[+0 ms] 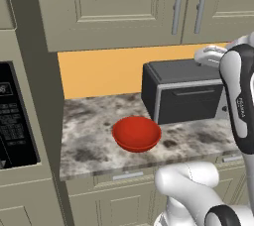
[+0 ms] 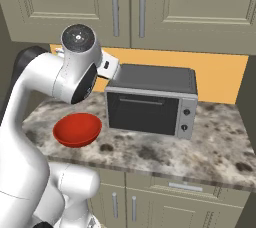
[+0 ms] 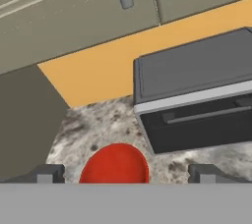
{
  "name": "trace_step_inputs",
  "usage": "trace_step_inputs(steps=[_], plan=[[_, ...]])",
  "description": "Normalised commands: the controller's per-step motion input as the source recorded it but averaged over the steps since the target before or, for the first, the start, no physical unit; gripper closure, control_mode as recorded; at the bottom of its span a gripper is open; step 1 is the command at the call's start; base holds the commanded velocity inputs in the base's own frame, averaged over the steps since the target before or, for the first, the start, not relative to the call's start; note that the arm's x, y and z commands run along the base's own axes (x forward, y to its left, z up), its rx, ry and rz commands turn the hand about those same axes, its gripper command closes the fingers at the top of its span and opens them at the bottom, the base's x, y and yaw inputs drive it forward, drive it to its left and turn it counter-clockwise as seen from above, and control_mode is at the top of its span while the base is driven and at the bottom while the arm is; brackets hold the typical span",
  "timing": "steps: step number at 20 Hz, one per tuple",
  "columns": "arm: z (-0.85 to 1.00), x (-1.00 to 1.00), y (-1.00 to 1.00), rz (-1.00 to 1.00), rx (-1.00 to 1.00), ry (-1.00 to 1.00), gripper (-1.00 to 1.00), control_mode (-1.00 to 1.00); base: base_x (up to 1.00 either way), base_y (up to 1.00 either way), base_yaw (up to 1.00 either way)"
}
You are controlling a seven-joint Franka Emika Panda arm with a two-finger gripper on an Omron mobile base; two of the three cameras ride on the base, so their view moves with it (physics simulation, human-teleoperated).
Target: Open the cabinet. Pick the apple and pear from the cabinet and place them into the bowl. Then close the cabinet.
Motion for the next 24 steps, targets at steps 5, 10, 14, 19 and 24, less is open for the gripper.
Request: trace_step_inputs(steps=[5, 10, 14, 19, 24], plan=[[0.31, 0.02, -0.27, -0.02, 0.00, -0.07, -1.00, -1.00, 0.00, 0.00, 0.00], [0.42, 0.00, -0.27, -0.03, 0.00, -0.06, -1.00, -1.00, 0.00, 0.00, 0.00], [0.33, 0.00, -0.23, -0.04, -0.01, -0.02, -1.00, -1.00, 0.00, 0.00, 0.00], [0.23, 0.02, -0.15, -0.02, -0.04, -0.09, -1.00, -1.00, 0.00, 0.00, 0.00], [0.12, 0.11, -0.05, 0.00, -0.05, -0.19, -1.00, -1.00, 0.00, 0.00, 0.00]])
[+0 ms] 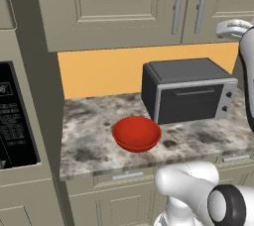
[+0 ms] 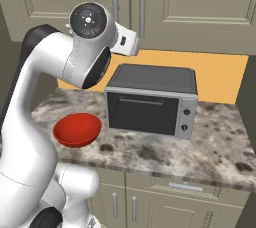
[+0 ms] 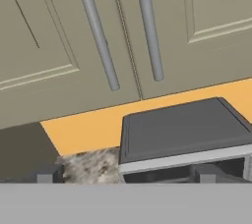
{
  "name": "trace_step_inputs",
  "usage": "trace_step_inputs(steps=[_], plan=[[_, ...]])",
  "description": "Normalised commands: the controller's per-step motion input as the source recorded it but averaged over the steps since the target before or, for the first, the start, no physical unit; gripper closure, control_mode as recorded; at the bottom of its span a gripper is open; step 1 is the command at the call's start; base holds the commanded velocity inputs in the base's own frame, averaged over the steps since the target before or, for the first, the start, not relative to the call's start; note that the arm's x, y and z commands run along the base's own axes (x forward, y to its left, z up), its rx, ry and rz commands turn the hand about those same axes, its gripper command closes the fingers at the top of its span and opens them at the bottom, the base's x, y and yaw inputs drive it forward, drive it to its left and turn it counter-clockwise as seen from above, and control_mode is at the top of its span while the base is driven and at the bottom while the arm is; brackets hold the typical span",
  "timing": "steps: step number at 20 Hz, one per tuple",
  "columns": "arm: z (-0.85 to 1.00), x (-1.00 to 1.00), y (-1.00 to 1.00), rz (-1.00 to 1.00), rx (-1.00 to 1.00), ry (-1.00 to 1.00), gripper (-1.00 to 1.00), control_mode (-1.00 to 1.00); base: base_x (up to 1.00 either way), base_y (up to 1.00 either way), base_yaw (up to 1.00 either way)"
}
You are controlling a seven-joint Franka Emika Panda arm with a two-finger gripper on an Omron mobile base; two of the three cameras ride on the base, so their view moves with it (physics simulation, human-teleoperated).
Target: Open the cabinet. Pick the apple and pear from the cabinet and place them into the bowl. Then close the cabinet.
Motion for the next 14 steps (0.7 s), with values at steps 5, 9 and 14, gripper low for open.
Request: trace_step_inputs(steps=[5, 9, 14], plan=[[0.09, 0.14, -0.03, 0.00, -0.05, -0.18, -1.00, -1.00, 0.00, 0.00, 0.00], [0.02, 0.23, 0.00, 0.00, -0.03, -0.08, -1.00, -1.00, 0.00, 0.00, 0.00], [0.00, 0.31, -0.03, 0.00, 0.00, -0.01, -1.00, -1.00, 0.00, 0.00, 0.00]])
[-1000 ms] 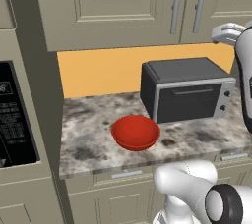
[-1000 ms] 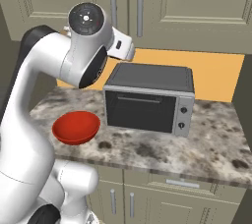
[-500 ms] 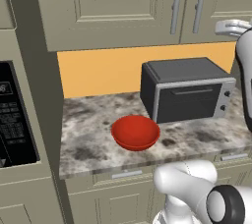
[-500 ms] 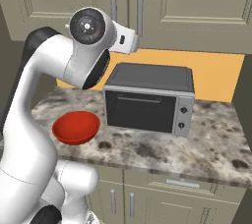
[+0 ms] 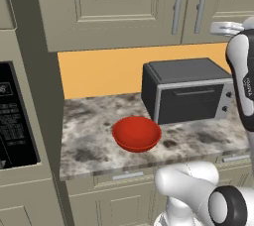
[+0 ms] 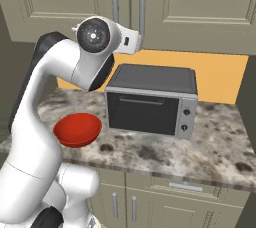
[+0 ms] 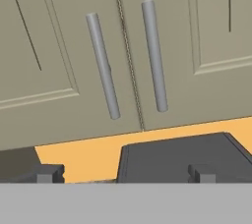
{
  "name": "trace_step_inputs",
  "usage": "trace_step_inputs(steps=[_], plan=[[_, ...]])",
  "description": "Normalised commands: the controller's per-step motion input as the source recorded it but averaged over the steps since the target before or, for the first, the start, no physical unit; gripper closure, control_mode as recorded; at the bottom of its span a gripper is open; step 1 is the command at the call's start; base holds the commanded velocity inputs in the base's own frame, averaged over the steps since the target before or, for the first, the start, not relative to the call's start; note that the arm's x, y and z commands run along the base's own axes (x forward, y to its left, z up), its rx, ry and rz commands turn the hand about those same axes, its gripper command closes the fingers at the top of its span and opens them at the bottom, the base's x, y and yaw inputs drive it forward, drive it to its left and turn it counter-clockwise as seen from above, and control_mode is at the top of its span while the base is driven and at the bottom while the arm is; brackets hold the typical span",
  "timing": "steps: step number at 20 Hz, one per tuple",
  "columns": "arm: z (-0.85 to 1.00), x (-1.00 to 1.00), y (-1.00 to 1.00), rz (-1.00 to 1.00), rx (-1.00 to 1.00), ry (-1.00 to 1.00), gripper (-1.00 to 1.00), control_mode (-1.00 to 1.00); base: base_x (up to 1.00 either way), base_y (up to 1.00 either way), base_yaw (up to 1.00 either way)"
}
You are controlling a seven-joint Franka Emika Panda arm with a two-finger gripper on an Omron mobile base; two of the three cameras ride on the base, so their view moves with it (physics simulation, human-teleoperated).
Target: Open the cabinet. Pick the apple and pear from the cabinet and place them into the bowl. Then close the cabinet.
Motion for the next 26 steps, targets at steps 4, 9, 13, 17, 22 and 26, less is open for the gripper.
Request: trace_step_inputs(steps=[4, 9, 13, 17, 22, 26], plan=[[0.03, 0.28, -0.18, 0.00, 0.00, 0.00, -1.00, -1.00, 0.00, 0.00, 0.00], [0.17, 0.21, -0.31, 0.00, 0.00, 0.00, -1.00, -1.00, 0.00, 0.00, 0.00], [0.10, 0.26, -0.15, 0.00, 0.00, 0.00, -1.00, -1.00, 0.00, 0.00, 0.00], [0.00, 0.28, -0.01, 0.00, 0.00, 0.00, -1.00, -1.00, 0.00, 0.00, 0.00], [0.00, 0.26, 0.00, 0.00, 0.00, 0.00, -1.00, -1.00, 0.00, 0.00, 0.00], [0.00, 0.32, 0.00, 0.00, 0.00, 0.00, -1.00, -1.00, 0.00, 0.00, 0.00]])
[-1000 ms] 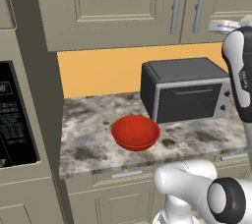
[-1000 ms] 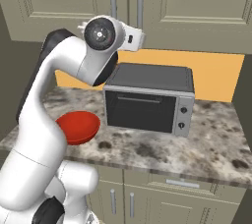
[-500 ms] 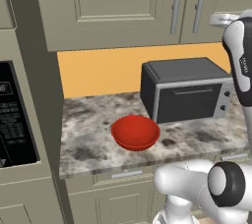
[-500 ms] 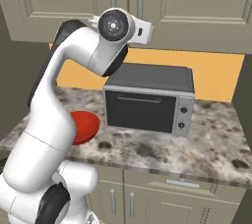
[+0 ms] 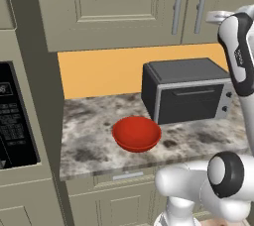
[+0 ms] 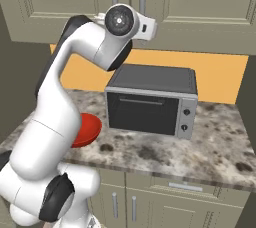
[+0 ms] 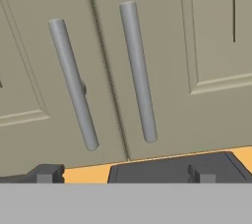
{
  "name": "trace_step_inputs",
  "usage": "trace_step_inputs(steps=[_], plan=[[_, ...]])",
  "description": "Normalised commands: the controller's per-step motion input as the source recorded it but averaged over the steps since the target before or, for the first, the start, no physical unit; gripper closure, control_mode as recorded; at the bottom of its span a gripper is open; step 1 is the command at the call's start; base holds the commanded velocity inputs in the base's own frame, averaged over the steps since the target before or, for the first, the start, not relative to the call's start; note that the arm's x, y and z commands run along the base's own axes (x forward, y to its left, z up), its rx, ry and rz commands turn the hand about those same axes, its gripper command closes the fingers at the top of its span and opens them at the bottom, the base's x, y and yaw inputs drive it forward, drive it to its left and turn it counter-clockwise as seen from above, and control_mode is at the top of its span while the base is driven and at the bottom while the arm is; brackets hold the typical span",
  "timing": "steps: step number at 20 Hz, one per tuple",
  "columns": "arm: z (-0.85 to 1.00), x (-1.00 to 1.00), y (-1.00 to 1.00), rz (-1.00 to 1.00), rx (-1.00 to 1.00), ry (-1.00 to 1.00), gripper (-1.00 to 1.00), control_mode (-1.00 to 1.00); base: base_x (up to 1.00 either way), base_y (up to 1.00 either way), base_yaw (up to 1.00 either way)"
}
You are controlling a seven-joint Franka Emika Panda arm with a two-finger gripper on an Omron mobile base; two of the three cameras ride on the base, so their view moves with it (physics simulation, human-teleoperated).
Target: Open the cabinet. Pick the apple and pear from the cabinet and place them into the bowl. Then close the cabinet.
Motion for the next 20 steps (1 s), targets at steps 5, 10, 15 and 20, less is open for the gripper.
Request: trace_step_inputs(steps=[5, 10, 15, 20], plan=[[0.00, 0.40, 0.00, 0.00, 0.00, 0.00, -1.00, -1.00, 0.00, 0.00, 0.00], [0.00, 0.47, 0.00, 0.00, 0.00, 0.00, -1.00, -1.00, 0.00, 0.00, 0.00], [0.00, 0.48, -0.03, 0.00, 0.00, 0.00, -1.00, -1.00, 0.00, 0.00, 0.00], [-0.02, 0.42, -0.07, 0.00, 0.00, 0.00, -1.00, -1.00, 0.00, 0.00, 0.00]])
